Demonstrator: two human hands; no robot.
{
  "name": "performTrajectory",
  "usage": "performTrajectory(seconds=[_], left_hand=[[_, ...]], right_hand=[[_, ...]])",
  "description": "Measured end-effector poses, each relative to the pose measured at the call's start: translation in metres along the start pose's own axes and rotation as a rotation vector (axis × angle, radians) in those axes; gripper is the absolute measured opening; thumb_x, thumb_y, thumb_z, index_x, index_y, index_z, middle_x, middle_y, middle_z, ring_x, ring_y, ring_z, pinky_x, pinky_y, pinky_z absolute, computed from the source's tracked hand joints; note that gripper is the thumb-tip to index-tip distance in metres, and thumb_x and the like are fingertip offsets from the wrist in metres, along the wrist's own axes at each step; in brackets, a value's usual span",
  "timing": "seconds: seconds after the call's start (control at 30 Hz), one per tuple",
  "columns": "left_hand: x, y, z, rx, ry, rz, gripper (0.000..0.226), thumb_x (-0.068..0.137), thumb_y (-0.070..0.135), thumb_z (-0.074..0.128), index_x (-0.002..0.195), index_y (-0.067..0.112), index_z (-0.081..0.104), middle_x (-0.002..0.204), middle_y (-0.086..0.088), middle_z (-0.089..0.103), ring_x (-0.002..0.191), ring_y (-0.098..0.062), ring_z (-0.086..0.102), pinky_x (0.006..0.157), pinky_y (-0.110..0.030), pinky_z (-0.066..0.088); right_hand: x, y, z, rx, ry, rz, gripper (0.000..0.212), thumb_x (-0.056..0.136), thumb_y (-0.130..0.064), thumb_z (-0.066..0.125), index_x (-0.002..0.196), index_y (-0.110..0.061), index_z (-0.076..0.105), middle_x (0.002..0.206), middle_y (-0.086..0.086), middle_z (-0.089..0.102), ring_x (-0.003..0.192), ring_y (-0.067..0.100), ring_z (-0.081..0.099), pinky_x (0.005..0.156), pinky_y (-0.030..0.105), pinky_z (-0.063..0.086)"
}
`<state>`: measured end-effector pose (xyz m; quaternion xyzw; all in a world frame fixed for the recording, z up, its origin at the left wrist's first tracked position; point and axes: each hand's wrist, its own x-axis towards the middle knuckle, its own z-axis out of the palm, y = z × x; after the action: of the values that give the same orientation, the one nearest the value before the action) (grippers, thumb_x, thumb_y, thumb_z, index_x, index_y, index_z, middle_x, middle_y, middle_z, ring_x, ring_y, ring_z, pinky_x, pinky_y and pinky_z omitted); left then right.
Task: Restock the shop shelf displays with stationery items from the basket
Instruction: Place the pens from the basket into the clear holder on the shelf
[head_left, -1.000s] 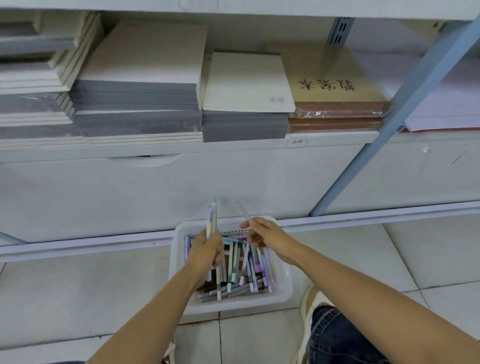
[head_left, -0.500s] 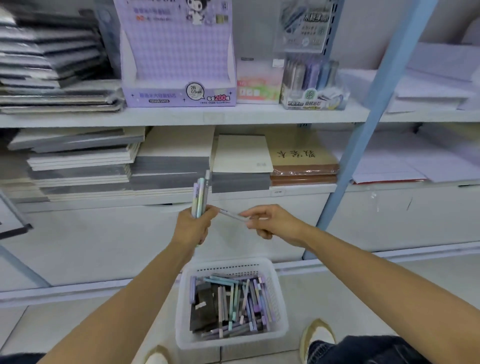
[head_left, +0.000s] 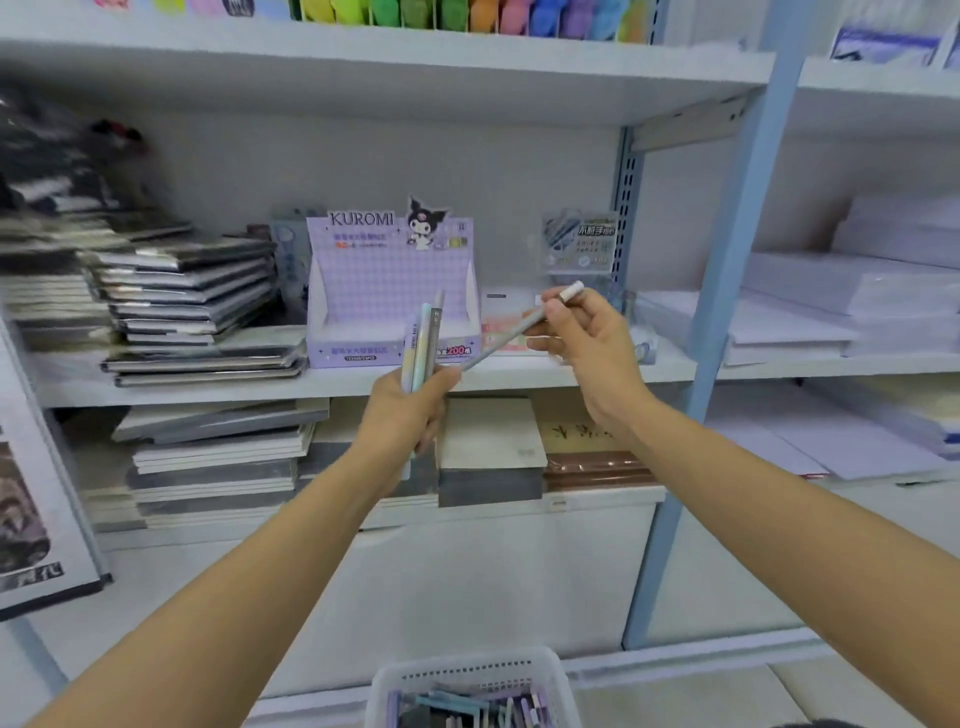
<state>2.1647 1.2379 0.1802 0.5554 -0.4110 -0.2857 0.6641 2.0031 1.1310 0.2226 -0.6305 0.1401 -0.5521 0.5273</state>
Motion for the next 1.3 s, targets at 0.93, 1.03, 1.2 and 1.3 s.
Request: performTrajectory(seconds=[0.93,1.03,1.2,1.3], left_hand=[[0.101,0.045,0.017,-0.086,-0.030,0.093,0.022,0.096,0.032,0.055,0.091,0.012,0.062,0.052,0.005,0.037,0.039,-0.012,0.031,0.037,-0.021,0.029],[0.112,0.052,0.023,-0.086,-0.042,0.112,0.024,0.097,0.034,0.055,0.095,0.011,0.060,0.051,0.006,0.040,0.039,-0.013,0.032,0.038,-0.021,0.027],[0.126,0.058,0.026,-0.053,-0.050,0.136,0.022,0.096,0.028,0.056,0.102,0.008,0.061,0.053,0.003,0.049,0.037,-0.013,0.037,0.036,-0.020,0.028],[0.131,0.056,0.024,-0.049,-0.039,0.128,0.021,0.096,0.027,0.056,0.101,0.007,0.061,0.055,0.001,0.051,0.038,-0.013,0.037,0.037,-0.020,0.028]], right_hand=[[0.087,-0.032,-0.015,-0.512,-0.290,-0.090,0.010,0.098,-0.014,0.053,0.094,-0.019,0.061,0.101,-0.005,0.070,0.086,-0.006,0.064,0.076,0.008,0.048],[0.113,-0.040,-0.020,-0.418,-0.113,-0.177,0.011,0.098,-0.011,0.054,0.096,-0.016,0.063,0.098,0.004,0.068,0.084,0.004,0.064,0.075,0.017,0.052],[0.145,-0.017,-0.017,-0.485,-0.090,-0.089,0.009,0.095,-0.005,0.057,0.103,-0.005,0.061,0.097,0.017,0.069,0.080,0.021,0.071,0.069,0.027,0.056],[0.155,-0.002,-0.010,-0.562,-0.106,-0.076,0.012,0.092,-0.003,0.059,0.104,-0.005,0.058,0.094,0.017,0.068,0.074,0.021,0.070,0.064,0.025,0.057]])
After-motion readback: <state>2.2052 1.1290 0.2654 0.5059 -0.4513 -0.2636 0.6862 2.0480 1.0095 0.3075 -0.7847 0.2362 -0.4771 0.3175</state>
